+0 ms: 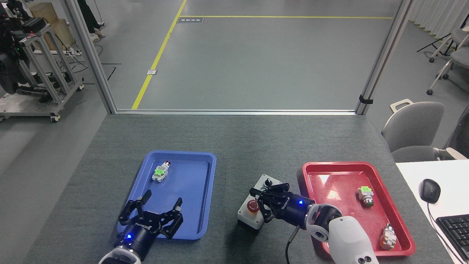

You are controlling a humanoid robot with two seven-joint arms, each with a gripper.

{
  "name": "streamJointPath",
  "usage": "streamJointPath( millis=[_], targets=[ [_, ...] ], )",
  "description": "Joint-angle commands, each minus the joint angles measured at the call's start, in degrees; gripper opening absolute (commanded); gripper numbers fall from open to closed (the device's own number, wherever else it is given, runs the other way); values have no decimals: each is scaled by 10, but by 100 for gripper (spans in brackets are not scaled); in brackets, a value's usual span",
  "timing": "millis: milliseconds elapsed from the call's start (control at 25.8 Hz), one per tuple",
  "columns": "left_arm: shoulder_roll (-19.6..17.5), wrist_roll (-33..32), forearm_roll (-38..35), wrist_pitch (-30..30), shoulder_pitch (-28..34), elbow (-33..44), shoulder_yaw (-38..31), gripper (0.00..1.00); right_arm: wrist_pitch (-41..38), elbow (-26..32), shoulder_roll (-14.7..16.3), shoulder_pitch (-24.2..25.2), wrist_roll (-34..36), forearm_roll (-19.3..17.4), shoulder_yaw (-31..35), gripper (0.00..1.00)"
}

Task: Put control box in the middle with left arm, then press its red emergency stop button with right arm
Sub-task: 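Press the red button on the control box with the right gripper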

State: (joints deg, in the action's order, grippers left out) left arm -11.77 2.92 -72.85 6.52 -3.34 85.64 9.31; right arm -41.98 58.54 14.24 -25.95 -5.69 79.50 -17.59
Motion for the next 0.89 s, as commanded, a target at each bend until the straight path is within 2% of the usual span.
streamJointPath(
  millis=[0, 232, 542, 735, 851],
  targets=[
    [2, 1, 18, 2, -3, 2, -57, 99, 3, -3, -1, 4, 0, 18, -6, 0],
    [1, 2, 37, 2, -20, -1, -108, 99, 3, -13, -1, 8, 0, 28, -6, 0],
    [8, 1, 97, -17, -25, -3, -110, 99, 15, -36, -3, 9, -1, 32, -8, 0],
    [15, 1, 97, -60, -27, 1, -110, 99, 17, -41, -3, 8, -1, 38, -17, 0],
    [14, 1, 97, -64, -32, 1, -110, 99, 23, -41, -3, 8, 0, 37, -17, 0]
  ],
)
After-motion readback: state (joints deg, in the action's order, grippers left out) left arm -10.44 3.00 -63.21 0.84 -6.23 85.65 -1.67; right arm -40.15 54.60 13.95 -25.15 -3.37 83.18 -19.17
